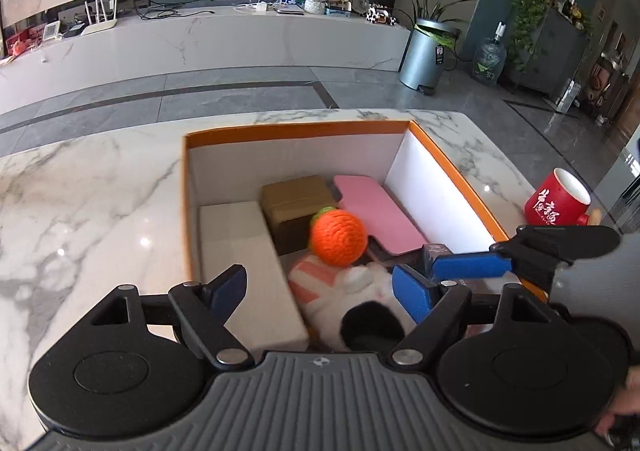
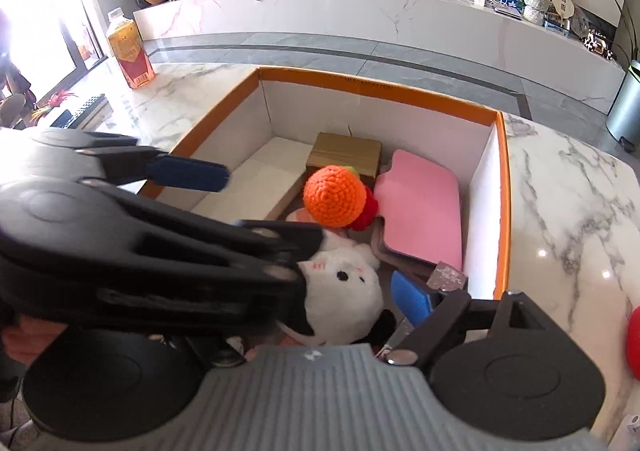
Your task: Organize objects
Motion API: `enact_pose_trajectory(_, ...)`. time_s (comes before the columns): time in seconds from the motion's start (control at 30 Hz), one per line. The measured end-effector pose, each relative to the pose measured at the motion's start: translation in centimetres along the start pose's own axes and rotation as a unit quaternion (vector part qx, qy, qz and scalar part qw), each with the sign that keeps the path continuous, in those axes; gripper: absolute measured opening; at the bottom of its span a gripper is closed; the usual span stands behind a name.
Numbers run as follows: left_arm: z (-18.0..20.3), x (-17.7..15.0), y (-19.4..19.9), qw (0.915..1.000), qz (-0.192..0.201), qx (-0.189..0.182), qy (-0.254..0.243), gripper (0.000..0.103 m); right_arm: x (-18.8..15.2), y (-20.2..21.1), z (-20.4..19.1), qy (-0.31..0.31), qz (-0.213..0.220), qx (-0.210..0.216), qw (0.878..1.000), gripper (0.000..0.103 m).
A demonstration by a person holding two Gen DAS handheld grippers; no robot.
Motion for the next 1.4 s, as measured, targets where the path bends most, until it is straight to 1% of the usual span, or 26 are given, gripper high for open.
enact_pose_trajectory(0.03,-0.6,-0.1,0.6,1.0,0.004,-0.001,0.006,0.094,0.1,0.1,-0.1,-0.001,0.002,-0.003,1.0,0.085)
enact_pose_trajectory(0.07,-0.9,-0.3,1.5,0.9997,0.015,-0.02,0.006,0.093,0.1,0.1,-0.1,-0.003,0.003,-0.002,1.0,0.085)
enact_pose_trajectory(0.13,-1.4,-0.9,2.9,0.9988,0.03,-0.037,0.009,0.094,0.3,0.3,-0.4,-0.001,0.006,0.01,1.0,0.08)
enact_pose_trajectory(0.17,-1.7,-1.2,3.5,0.9994,0.028,-0.017,0.014,0.095,0.4,0.4,-0.6,0.001,0.011,0.015,1.0,0.073)
enact_pose_trajectory(0.2,-2.0,-1.4,3.9,0.9994,0.025,0.013,0.018,0.095,0.5,0.5,-0.8,0.0,0.014,0.018,1.0,0.068)
enact_pose_trajectory(0.27,-2.5,-2.1,4.5,0.9973,0.019,0.068,0.02,0.095,0.7,0.6,-1.0,-0.008,0.02,0.02,1.0,0.068)
enact_pose_trajectory(0.3,-2.9,-2.4,4.8,0.9962,0.019,0.083,0.019,0.095,0.8,0.6,-1.0,-0.014,0.021,0.019,1.0,0.068)
enact_pose_trajectory(0.33,-3.2,-2.8,5.0,0.9955,0.019,0.091,0.017,0.095,1.0,0.5,-1.0,-0.023,0.022,0.017,0.999,0.068)
enact_pose_trajectory(0.37,-3.6,-3.2,5.3,0.9956,0.022,0.09,0.016,0.095,1.2,0.5,-1.1,-0.028,0.024,0.013,0.999,0.064)
enact_pose_trajectory(0.4,-4.0,-3.4,5.4,0.9962,0.023,0.083,0.016,0.095,1.3,0.5,-1.1,-0.032,0.026,0.008,0.999,0.059)
enact_pose_trajectory(0.43,-4.3,-3.7,5.5,0.9969,0.02,0.074,0.014,0.095,1.5,0.4,-1.2,-0.035,0.027,0.002,0.999,0.056)
enact_pose_trajectory(0.53,-4.7,-4.3,5.2,0.9973,0.02,0.07,0.006,0.095,1.8,0.4,-1.8,-0.035,0.032,-0.011,0.999,0.054)
enact_pose_trajectory(0.57,-4.8,-4.5,5.3,0.997,0.023,0.073,0.005,0.095,1.8,0.4,-1.9,-0.037,0.036,-0.014,0.999,0.051)
enact_pose_trajectory(0.63,-5.0,-5.0,5.3,0.9968,0.032,0.073,0.004,0.095,2.2,0.4,-1.9,-0.042,0.044,-0.019,0.998,0.043)
enact_pose_trajectory(0.67,-5.1,-5.3,5.4,0.997,0.037,0.068,0.005,0.095,2.5,0.4,-1.9,-0.042,0.043,-0.019,0.998,0.028)
enact_pose_trajectory(0.7,-5.2,-5.3,5.3,0.9972,0.038,0.064,0.006,0.095,2.7,0.4,-1.9,-0.04,0.042,-0.018,0.998,0.007)
enact_pose_trajectory(0.73,-5.3,-5.4,5.3,0.9975,0.038,0.06,0.004,0.095,3.0,0.3,-1.8,-0.04,0.044,-0.016,0.998,0.001)
enact_pose_trajectory(0.83,-5.6,-5.5,5.3,0.9981,0.04,0.047,0.002,0.095,3.9,0.0,-1.4,-0.056,0.05,-0.015,0.997,0.0)
enact_pose_trajectory(0.9,-6.0,-5.7,5.4,0.9983,0.044,0.036,0.009,0.095,4.4,-0.6,-1.0,-0.068,0.055,-0.028,0.996,0.0)
enact_pose_trajectory(0.97,-6.3,-5.9,5.3,0.9983,0.05,0.022,0.019,0.095,4.8,-1.9,-0.8,-0.069,0.038,-0.032,0.996,0.0)
enact_pose_trajectory(1.07,-6.7,-6.0,5.2,0.9983,0.048,0.008,0.033,0.095,4.9,-3.7,-0.4,-0.08,0.018,-0.023,0.996,0.0)
enact_pose_trajectory(1.13,-6.7,-6.0,5.2,0.9983,0.046,0.005,0.035,0.095,4.8,-4.6,-0.1,-0.085,0.013,-0.035,0.996,0.0)
enact_pose_trajectory(1.23,-6.5,-6.1,5.3,0.9985,0.048,0.009,0.024,0.095,4.6,-5.3,0.5,-0.106,0.007,-0.031,0.994,0.0)
enact_pose_trajectory(1.3,-6.3,-6.1,5.4,0.9985,0.05,0.011,0.021,0.095,4.4,-5.7,0.6,-0.1,0.004,-0.052,0.994,0.0)
enact_pose_trajectory(1.37,-6.3,-6.1,5.4,0.9985,0.048,0.012,0.022,0.095,4.0,-6.4,1.1,-0.087,-0.007,-0.107,0.99,0.0)
enact_pose_trajectory(1.4,-6.3,-6.2,5.5,0.9986,0.047,0.012,0.023,0.095,3.9,-6.2,1.6,-0.098,0.0,-0.102,0.99,0.0)
Point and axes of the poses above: each gripper's, at about its wrist camera, not at the fingertips, and y roughly against the way its jaws point, z to its right, x to its top, the point moved 4 cm from there along -y, roughly the way its jaws point
